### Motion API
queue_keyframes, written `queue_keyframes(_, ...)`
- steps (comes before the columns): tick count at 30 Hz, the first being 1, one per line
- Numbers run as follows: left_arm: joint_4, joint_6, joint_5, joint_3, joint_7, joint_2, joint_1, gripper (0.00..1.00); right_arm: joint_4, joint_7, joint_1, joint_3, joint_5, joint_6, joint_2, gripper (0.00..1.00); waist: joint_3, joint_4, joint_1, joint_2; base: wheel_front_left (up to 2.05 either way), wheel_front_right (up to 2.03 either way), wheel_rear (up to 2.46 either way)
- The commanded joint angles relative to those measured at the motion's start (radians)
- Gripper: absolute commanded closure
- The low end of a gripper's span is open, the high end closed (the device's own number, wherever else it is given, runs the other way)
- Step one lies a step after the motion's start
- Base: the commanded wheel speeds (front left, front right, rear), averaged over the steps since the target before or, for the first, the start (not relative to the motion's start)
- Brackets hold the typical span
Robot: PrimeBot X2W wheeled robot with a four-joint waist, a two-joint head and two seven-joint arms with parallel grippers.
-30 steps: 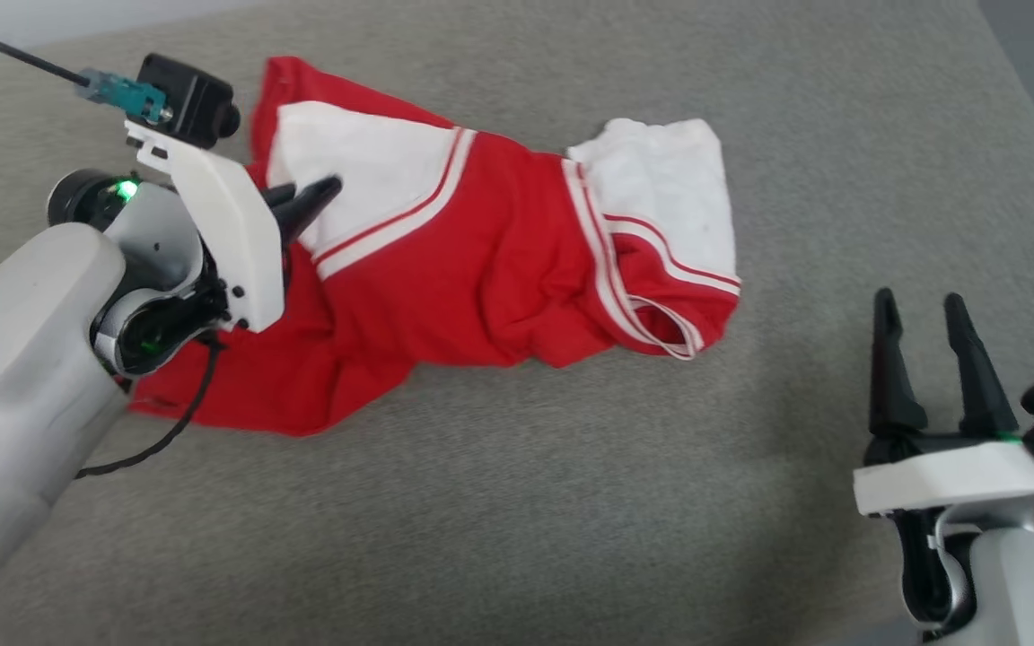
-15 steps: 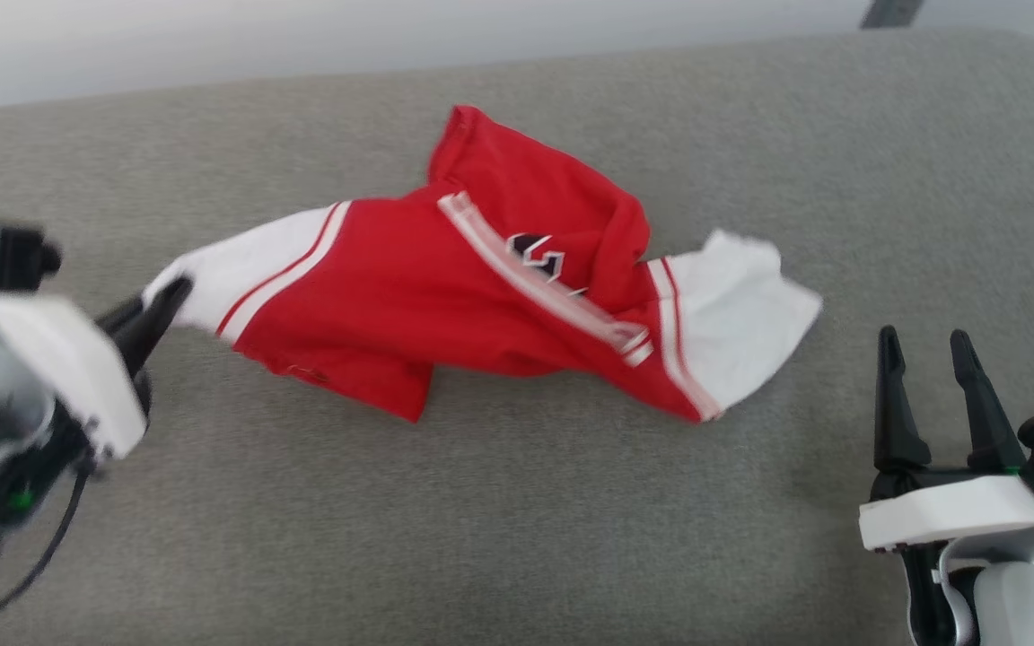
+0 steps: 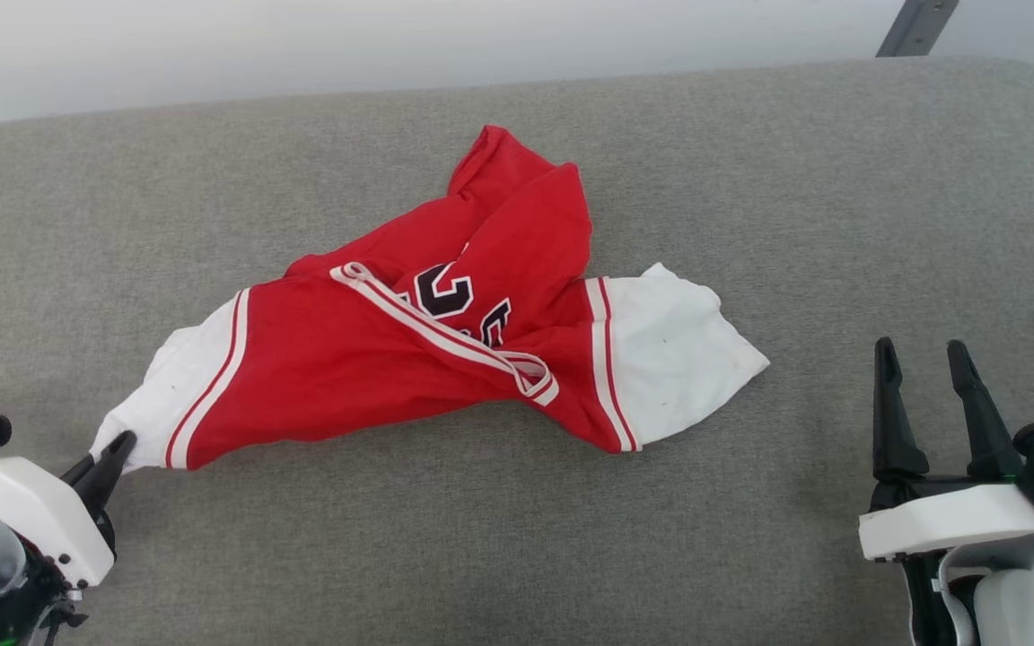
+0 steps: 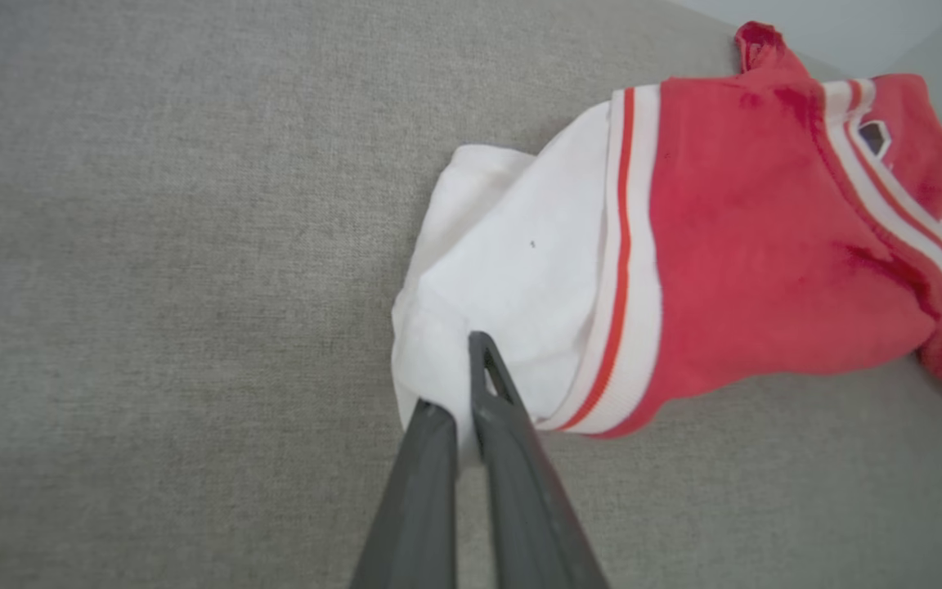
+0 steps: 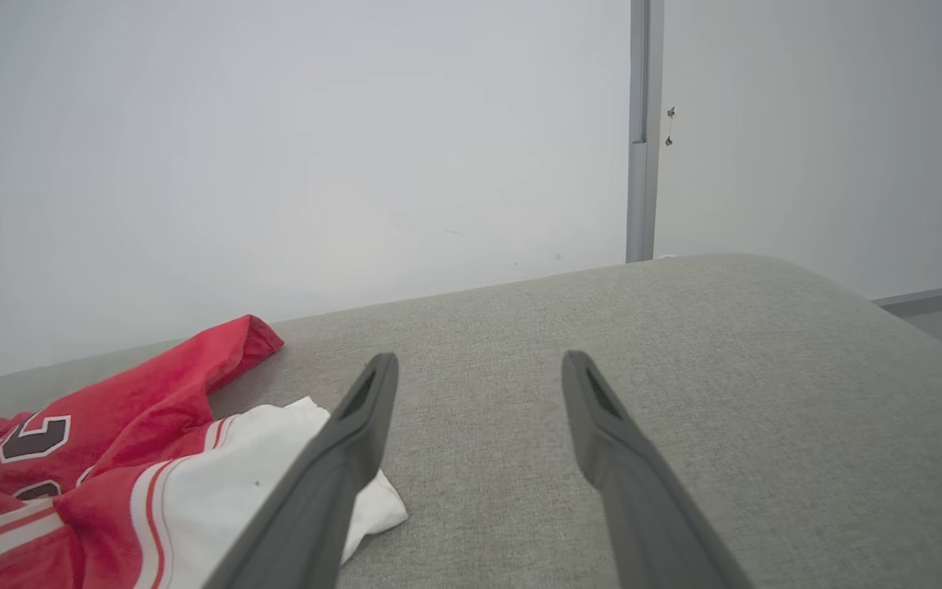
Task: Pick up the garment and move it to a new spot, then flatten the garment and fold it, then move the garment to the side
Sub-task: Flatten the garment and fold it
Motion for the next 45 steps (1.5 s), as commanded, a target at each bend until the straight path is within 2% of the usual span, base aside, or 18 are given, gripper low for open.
queue_keyframes(1,0.015,0.003,0.014,-0.002,-0.008,-0.005,0.011,1.00,0.000,-0.005,0.003,0.003,-0.010,0.000,-0.005,0.00,-0.002,-0.005,0.0000,0.0000,0.00,0.00,0.00)
queue_keyframes(3,0.044,0.008,0.033,-0.010,-0.021,-0.025,0.004,1.00,0.004,-0.005,0.001,0.010,-0.011,0.000,-0.015,0.00,-0.005,-0.008,0.0000,0.0000,0.00,0.00,0.00)
queue_keyframes(4,0.057,0.010,0.045,-0.016,-0.026,-0.034,0.000,0.94,0.009,-0.005,0.000,0.018,-0.009,0.000,-0.022,0.00,-0.007,-0.010,0.0000,0.0000,0.00,0.00,0.00)
queue_keyframes(5,0.069,0.015,0.055,-0.022,-0.033,-0.042,-0.004,0.84,0.017,-0.005,-0.001,0.027,-0.007,0.000,-0.030,0.00,-0.008,-0.010,0.0000,0.0000,0.00,0.00,0.00)
queue_keyframes(7,0.081,0.019,0.075,-0.026,-0.058,-0.062,-0.010,0.51,0.038,-0.005,-0.005,0.045,0.000,0.000,-0.053,0.00,-0.012,-0.006,0.0000,0.0000,0.00,0.00,0.00)
queue_keyframes(8,0.088,0.026,0.087,-0.027,-0.071,-0.072,-0.011,0.00,0.050,-0.005,-0.006,0.056,0.001,0.000,-0.067,0.00,-0.015,-0.001,0.0000,0.0000,0.00,0.00,0.00)
queue_keyframes(12,0.098,0.067,0.149,-0.026,-0.131,-0.125,0.001,0.00,0.131,-0.002,-0.027,0.131,0.025,0.000,-0.154,0.00,-0.030,0.040,0.0000,0.0000,0.00,0.00,0.00)
queue_keyframes(16,0.077,0.104,0.208,0.026,-0.153,-0.181,0.030,0.00,0.168,0.059,-0.067,0.208,0.055,0.000,-0.236,0.00,-0.041,0.090,0.0000,0.0000,0.00,0.00,0.00)
queue_keyframes(18,0.047,0.134,0.275,0.105,-0.153,-0.222,0.048,0.00,0.179,0.107,-0.096,0.256,0.073,0.000,-0.278,0.00,-0.046,0.118,0.0000,0.0000,0.00,0.00,0.00)
queue_keyframes(21,-0.024,0.170,0.400,0.248,-0.153,-0.312,0.132,0.00,0.191,0.183,-0.144,0.326,0.113,0.000,-0.339,0.00,-0.052,0.160,0.0000,0.0000,0.00,0.00,0.00)
queue_keyframes(25,-0.111,0.188,0.588,0.408,-0.153,-0.443,0.253,0.00,0.206,0.280,-0.205,0.398,0.182,0.000,-0.412,0.00,-0.060,0.221,0.0000,0.0000,0.00,0.00,0.00)
queue_keyframes(31,-0.169,0.146,0.859,0.569,-0.153,-0.609,0.379,0.00,0.231,0.462,-0.271,0.515,0.303,0.000,-0.530,0.00,-0.068,0.302,0.0000,0.0000,0.00,0.00,0.00)
queue_keyframes(34,-0.195,0.093,0.943,0.652,-0.153,-0.688,0.427,0.00,0.243,0.543,-0.296,0.564,0.375,0.000,-0.579,0.00,-0.068,0.333,0.0000,0.0000,0.00,0.00,0.00)
queue_keyframes(38,-0.193,0.026,1.063,0.721,-0.153,-0.765,0.473,0.00,0.283,0.622,-0.339,0.623,0.441,0.000,-0.627,0.00,-0.058,0.365,0.0000,0.0000,0.00,0.00,0.00)
queue_keyframes(39,-0.193,0.026,1.063,0.721,-0.153,-0.765,0.473,0.00,0.283,0.622,-0.339,0.623,0.441,0.000,-0.627,0.00,-0.058,0.365,0.0000,0.0000,0.00,0.00,0.00)
queue_keyframes(45,-0.175,-0.052,1.165,0.810,-0.153,-0.852,0.498,0.00,0.368,0.671,-0.401,0.681,0.495,0.000,-0.651,0.00,-0.036,0.400,0.0000,0.0000,0.00,0.00,0.00)
